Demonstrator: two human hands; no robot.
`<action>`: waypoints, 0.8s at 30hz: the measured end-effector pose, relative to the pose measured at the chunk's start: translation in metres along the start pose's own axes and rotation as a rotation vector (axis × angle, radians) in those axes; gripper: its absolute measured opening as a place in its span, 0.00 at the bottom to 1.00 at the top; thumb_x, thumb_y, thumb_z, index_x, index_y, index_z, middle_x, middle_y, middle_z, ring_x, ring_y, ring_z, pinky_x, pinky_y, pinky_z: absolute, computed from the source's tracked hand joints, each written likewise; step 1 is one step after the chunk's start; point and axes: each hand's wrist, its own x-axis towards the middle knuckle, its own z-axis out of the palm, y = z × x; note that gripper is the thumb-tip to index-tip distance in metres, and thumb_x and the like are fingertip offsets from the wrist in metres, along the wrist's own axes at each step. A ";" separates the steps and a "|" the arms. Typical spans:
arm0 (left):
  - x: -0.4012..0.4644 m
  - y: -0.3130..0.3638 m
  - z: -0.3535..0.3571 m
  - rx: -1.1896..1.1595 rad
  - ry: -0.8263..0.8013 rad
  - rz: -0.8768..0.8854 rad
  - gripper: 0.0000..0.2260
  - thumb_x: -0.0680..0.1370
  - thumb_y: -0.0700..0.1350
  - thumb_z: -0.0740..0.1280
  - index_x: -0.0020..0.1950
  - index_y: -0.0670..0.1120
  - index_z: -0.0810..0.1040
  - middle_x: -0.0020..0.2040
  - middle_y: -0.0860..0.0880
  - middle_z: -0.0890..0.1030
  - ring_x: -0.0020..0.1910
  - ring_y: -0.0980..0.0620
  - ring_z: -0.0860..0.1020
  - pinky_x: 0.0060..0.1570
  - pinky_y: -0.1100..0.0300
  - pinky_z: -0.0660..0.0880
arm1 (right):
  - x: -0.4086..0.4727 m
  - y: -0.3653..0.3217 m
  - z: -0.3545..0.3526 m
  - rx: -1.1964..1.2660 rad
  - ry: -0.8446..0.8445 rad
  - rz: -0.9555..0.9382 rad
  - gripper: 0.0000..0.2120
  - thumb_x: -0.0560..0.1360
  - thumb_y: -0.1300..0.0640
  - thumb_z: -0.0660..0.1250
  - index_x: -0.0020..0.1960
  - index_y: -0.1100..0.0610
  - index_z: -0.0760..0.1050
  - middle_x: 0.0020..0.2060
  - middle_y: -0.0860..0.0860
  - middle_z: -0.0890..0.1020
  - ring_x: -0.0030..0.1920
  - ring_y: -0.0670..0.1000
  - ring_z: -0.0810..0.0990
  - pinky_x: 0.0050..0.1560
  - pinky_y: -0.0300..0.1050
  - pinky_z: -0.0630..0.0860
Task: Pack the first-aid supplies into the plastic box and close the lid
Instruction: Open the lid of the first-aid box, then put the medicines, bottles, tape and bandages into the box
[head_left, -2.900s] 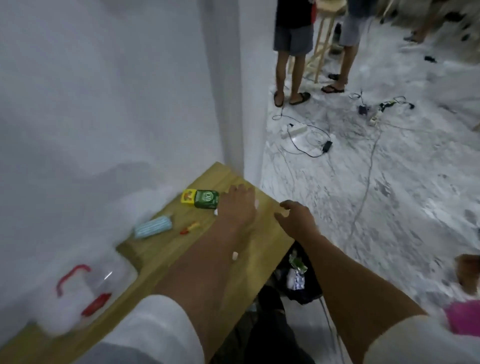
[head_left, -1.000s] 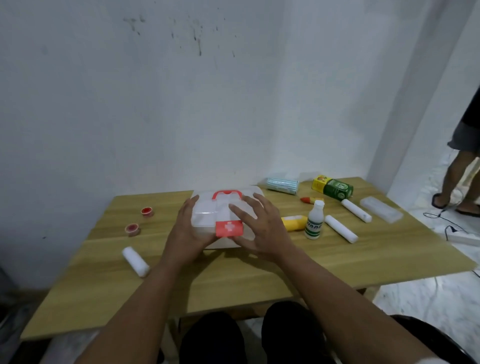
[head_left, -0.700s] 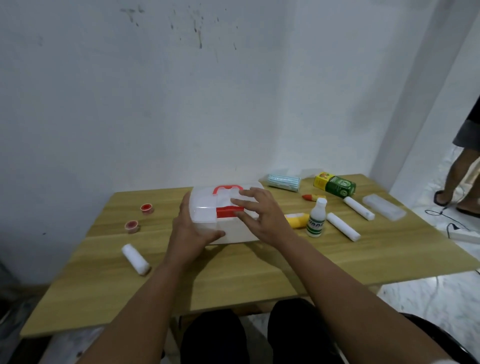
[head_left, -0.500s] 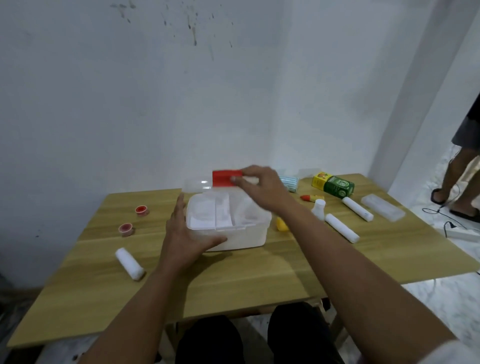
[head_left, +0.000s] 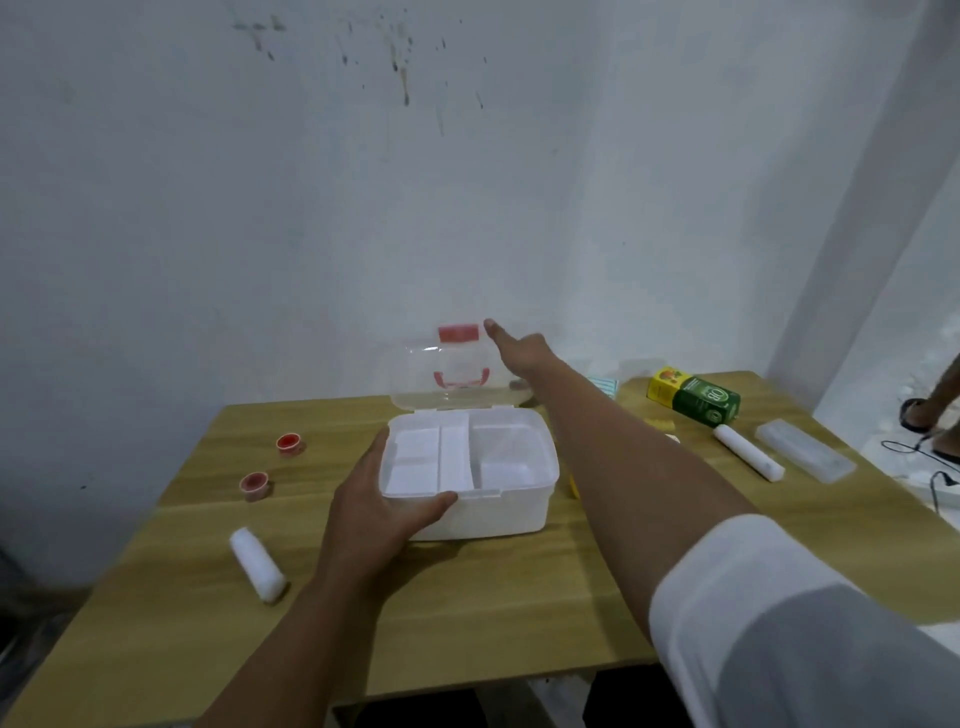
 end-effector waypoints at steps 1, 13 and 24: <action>0.000 0.001 0.001 0.005 0.004 0.000 0.46 0.63 0.63 0.82 0.76 0.63 0.65 0.66 0.65 0.73 0.65 0.59 0.72 0.62 0.53 0.77 | 0.001 0.005 -0.002 -0.024 -0.045 0.030 0.51 0.75 0.27 0.62 0.81 0.64 0.56 0.77 0.59 0.68 0.70 0.64 0.76 0.64 0.57 0.77; 0.013 0.001 0.008 0.067 0.004 0.033 0.42 0.65 0.59 0.83 0.71 0.71 0.62 0.65 0.67 0.72 0.64 0.59 0.72 0.60 0.55 0.76 | 0.024 0.046 -0.129 -0.068 0.132 0.030 0.14 0.78 0.56 0.71 0.60 0.63 0.80 0.54 0.61 0.85 0.44 0.58 0.84 0.40 0.47 0.80; 0.025 -0.002 0.013 0.057 -0.055 0.039 0.40 0.68 0.57 0.82 0.72 0.71 0.63 0.60 0.76 0.71 0.63 0.60 0.73 0.51 0.67 0.72 | 0.059 0.183 -0.203 -0.907 0.238 0.213 0.31 0.76 0.53 0.70 0.76 0.58 0.66 0.69 0.60 0.74 0.65 0.63 0.76 0.62 0.54 0.76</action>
